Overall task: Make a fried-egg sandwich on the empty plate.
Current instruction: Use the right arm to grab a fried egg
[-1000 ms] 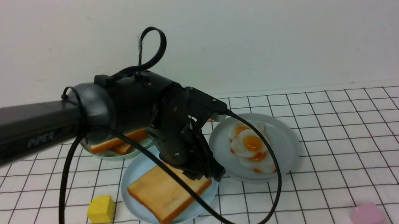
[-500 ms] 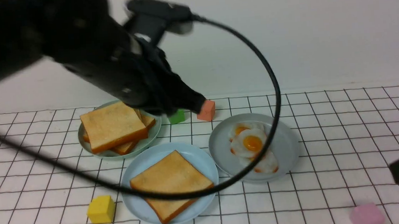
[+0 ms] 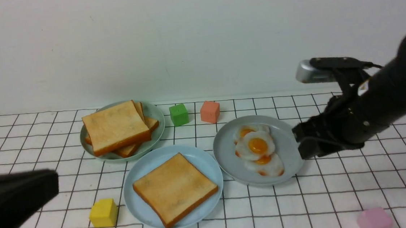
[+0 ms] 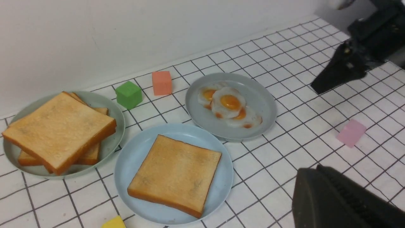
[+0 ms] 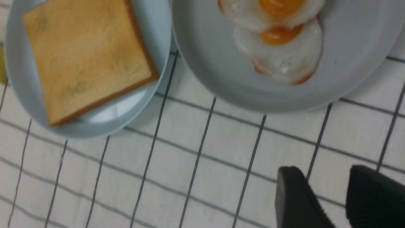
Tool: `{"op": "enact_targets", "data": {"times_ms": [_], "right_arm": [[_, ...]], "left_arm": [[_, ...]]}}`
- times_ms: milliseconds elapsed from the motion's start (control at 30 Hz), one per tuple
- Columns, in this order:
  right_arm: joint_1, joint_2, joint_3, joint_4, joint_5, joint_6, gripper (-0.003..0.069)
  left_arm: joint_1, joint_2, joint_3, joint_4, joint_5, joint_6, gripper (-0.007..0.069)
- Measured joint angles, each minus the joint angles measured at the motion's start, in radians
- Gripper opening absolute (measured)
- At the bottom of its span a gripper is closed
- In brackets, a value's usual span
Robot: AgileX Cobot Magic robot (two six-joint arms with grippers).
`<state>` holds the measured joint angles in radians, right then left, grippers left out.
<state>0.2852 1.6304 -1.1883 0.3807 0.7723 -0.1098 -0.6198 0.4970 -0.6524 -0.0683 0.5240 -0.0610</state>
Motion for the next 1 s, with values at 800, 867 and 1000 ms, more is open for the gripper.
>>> {"op": "enact_targets", "data": {"times_ms": [800,867,1000], "right_arm": [[-0.104,0.522,-0.385,0.320,-0.010,-0.001,0.0470],[-0.104,0.525,-0.386,0.321,-0.016,-0.001,0.0472],[-0.104,0.540,-0.389,0.328,-0.022,-0.001,0.0472]], "left_arm": [[0.000,-0.176,0.106,-0.133,-0.050,-0.002,-0.0013],[0.000,-0.176,0.106,-0.133,-0.050,-0.002,-0.0013],[0.000,-0.176,0.106,-0.137,-0.049,-0.002,-0.0013]]}}
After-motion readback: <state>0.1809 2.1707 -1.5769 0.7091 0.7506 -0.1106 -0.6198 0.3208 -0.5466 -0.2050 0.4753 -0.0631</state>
